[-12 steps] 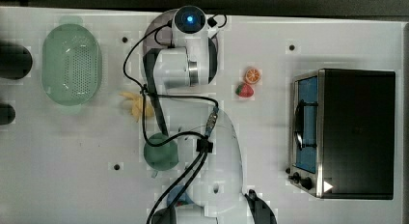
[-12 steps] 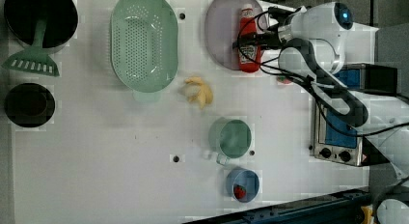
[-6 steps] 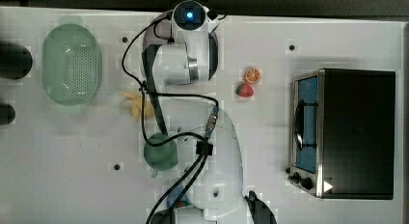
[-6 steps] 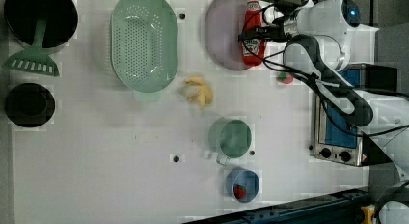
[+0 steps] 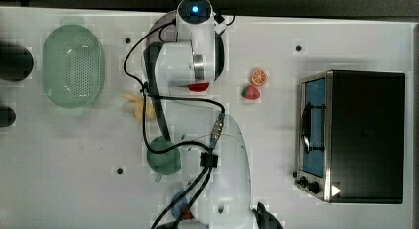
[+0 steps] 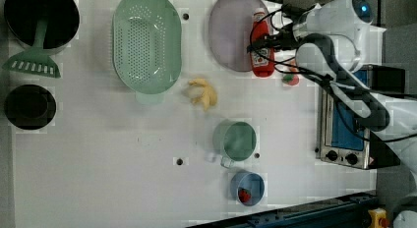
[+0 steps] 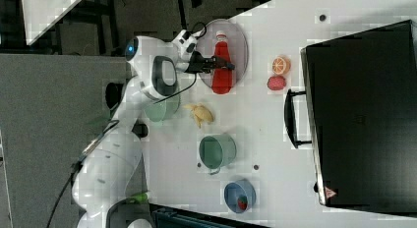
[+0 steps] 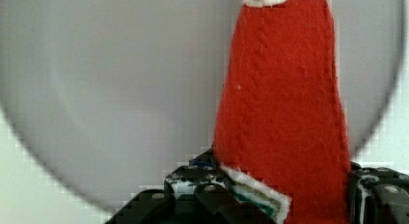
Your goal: Pick ketchup from plate and place it on table.
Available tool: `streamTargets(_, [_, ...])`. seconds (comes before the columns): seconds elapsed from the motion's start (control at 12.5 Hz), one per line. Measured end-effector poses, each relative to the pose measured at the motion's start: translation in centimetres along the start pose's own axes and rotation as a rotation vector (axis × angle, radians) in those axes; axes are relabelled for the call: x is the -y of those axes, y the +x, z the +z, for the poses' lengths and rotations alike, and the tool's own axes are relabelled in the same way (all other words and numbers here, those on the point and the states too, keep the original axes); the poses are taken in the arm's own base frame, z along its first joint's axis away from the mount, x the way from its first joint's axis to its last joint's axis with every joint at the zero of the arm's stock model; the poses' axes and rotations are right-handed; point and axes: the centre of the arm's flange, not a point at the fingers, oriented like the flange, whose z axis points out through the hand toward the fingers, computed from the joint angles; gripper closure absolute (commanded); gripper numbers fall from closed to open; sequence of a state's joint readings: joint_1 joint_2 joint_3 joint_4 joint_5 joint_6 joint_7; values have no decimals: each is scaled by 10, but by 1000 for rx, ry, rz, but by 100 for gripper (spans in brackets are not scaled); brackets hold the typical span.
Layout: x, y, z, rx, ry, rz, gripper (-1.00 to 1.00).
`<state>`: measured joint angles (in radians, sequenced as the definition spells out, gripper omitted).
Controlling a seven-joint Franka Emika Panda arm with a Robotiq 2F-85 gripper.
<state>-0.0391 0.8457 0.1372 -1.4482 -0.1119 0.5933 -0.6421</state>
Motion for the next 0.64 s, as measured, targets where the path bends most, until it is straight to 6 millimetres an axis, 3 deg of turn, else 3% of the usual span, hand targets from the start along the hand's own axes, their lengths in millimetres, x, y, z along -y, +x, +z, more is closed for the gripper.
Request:
streamTargets(0.16, [-5, -11, -45, 25, -9, 11, -15])
streamTargets(0.4, [-17, -22, -149, -82, 6, 39, -15])
streamTargets(0.64, [-42, -60, -246, -173, 0, 79, -15])
